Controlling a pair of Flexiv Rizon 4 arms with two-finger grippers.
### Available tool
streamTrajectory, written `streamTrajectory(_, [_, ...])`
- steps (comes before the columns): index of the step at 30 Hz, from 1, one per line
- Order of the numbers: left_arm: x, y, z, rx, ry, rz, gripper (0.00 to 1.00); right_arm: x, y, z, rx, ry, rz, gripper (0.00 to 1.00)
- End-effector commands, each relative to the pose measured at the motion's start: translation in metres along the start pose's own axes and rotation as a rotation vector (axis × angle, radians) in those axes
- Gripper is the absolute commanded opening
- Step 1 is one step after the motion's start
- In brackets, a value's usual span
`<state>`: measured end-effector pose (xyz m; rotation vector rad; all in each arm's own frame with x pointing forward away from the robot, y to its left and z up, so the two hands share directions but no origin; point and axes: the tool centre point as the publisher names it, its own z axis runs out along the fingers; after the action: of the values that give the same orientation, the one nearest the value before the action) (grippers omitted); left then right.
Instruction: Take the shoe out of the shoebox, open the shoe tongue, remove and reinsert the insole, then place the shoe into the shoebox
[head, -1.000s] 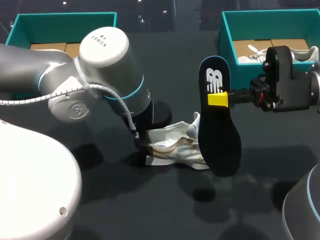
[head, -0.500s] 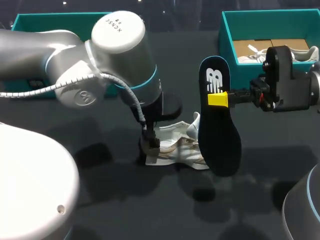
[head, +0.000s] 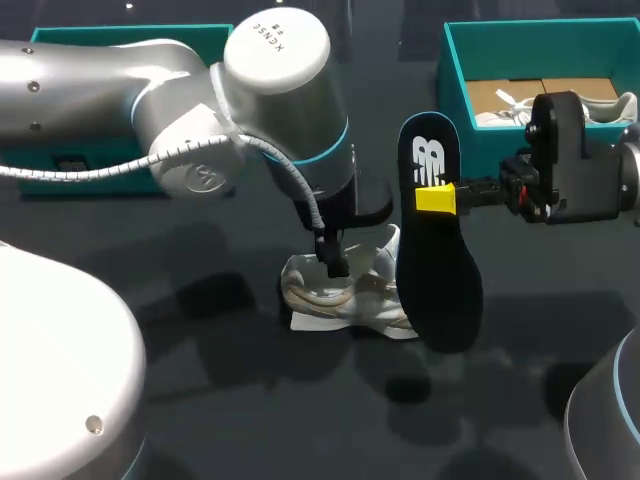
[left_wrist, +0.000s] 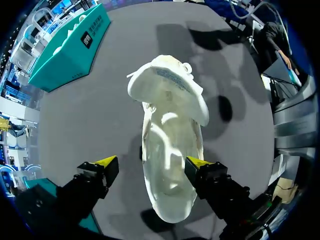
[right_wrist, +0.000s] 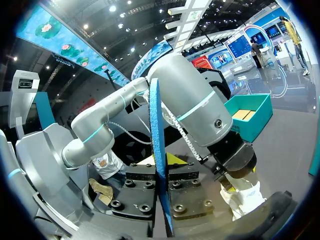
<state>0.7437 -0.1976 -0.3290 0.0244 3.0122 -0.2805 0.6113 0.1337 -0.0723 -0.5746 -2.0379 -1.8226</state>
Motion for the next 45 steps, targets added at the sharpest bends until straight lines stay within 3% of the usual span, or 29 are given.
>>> streamTrajectory(1, [-0.007,-0.011,0.020,-0.009,0.010,-0.005,0.85,0.001,-0.001,0.001,0.000,-0.003,0.001,0.00])
streamTrajectory(4, [-0.011,-0.012,0.030,-0.013,0.023,-0.008,0.82,0.001,-0.001,0.001,0.000,-0.003,0.001,0.00])
streamTrajectory(7, [-0.010,-0.011,0.038,-0.018,0.030,-0.011,0.69,0.001,-0.001,0.001,0.000,-0.003,0.001,0.00])
streamTrajectory(11, [-0.010,-0.009,0.046,-0.022,0.035,-0.009,0.58,0.001,-0.001,0.001,0.000,-0.003,0.001,0.00])
streamTrajectory(26, [-0.002,-0.012,0.058,-0.043,0.066,0.010,0.40,0.001,-0.001,0.001,0.000,-0.003,0.001,0.00])
streamTrajectory(27, [-0.002,-0.012,0.059,-0.046,0.069,0.010,0.32,0.001,-0.001,0.001,0.000,-0.003,0.001,0.00])
streamTrajectory(29, [-0.002,-0.012,0.060,-0.054,0.074,0.013,0.00,0.001,-0.001,0.001,0.000,-0.003,0.001,0.00])
streamTrajectory(37, [-0.002,-0.010,0.053,-0.050,0.117,0.057,0.00,0.001,-0.001,0.001,0.000,-0.003,0.001,0.00])
streamTrajectory(45, [0.003,-0.009,0.016,0.049,0.244,0.318,0.00,0.001,-0.001,0.001,0.000,-0.003,0.001,0.00])
